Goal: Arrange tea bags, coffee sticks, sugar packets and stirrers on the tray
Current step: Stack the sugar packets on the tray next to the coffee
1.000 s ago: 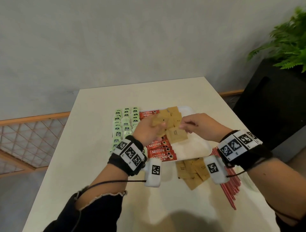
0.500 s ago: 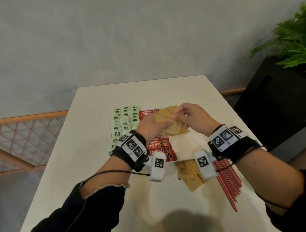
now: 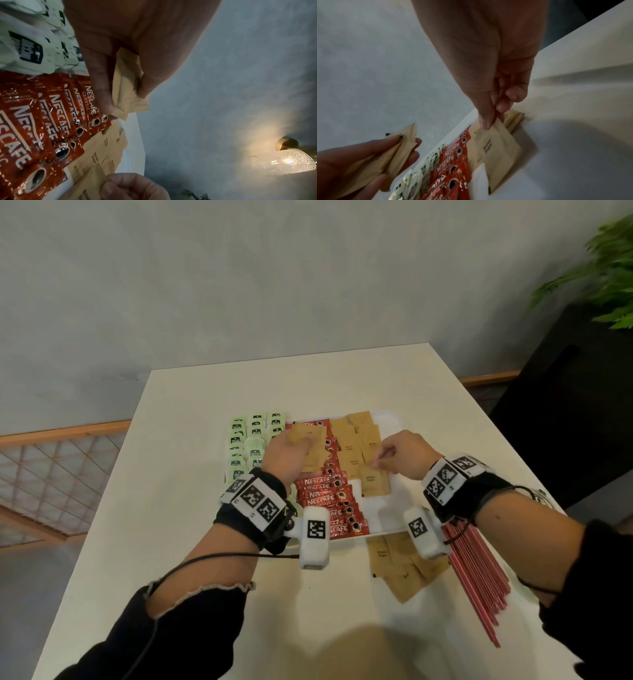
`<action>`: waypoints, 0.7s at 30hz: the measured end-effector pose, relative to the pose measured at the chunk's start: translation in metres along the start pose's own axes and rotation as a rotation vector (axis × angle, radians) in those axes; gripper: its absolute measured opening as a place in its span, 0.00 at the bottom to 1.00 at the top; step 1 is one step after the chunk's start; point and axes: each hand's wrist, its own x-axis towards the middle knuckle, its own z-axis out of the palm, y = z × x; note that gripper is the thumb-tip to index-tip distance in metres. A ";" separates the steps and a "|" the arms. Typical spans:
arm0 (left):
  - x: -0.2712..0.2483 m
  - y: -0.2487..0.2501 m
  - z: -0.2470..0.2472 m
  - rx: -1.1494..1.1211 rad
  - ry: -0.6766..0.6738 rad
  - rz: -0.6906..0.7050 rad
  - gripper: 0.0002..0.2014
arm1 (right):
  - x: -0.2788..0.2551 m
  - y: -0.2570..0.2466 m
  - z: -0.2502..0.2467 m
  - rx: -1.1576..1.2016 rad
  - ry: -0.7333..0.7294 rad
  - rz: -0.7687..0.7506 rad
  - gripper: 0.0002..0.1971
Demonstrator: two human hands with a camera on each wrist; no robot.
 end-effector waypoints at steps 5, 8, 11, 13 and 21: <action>0.008 -0.003 -0.002 0.010 -0.019 -0.002 0.25 | 0.017 -0.004 0.011 0.066 0.014 -0.007 0.02; 0.009 -0.006 -0.002 0.022 -0.037 -0.024 0.24 | 0.022 -0.005 0.015 0.078 0.027 -0.018 0.04; 0.007 -0.009 -0.002 0.022 -0.103 -0.025 0.10 | 0.021 -0.006 0.014 0.085 0.059 -0.031 0.08; 0.002 -0.009 0.000 -0.014 -0.170 -0.027 0.06 | 0.017 -0.008 0.011 0.088 0.117 -0.037 0.08; -0.014 -0.008 0.014 0.018 -0.287 0.036 0.11 | -0.016 -0.031 0.002 0.630 -0.051 -0.011 0.20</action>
